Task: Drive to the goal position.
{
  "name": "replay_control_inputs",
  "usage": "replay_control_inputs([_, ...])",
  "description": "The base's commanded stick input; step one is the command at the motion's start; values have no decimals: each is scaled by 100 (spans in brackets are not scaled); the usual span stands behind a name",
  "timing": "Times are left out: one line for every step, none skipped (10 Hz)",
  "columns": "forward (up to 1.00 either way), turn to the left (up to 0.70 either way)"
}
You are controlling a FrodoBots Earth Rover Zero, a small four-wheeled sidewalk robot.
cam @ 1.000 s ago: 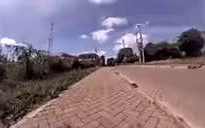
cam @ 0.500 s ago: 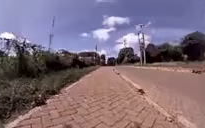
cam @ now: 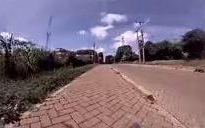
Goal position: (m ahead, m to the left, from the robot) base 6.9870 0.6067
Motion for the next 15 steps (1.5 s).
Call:
replay_control_inputs([100,0])
replay_control_inputs([100,0])
replay_control_inputs([100,0])
replay_control_inputs([100,0])
replay_control_inputs([100,0])
replay_control_inputs([100,0])
replay_control_inputs([100,0])
replay_control_inputs([100,0])
replay_control_inputs([100,0])
replay_control_inputs([100,0])
replay_control_inputs([100,0])
replay_control_inputs([100,0])
replay_control_inputs([100,0])
replay_control_inputs([100,-8])
replay_control_inputs([100,-32])
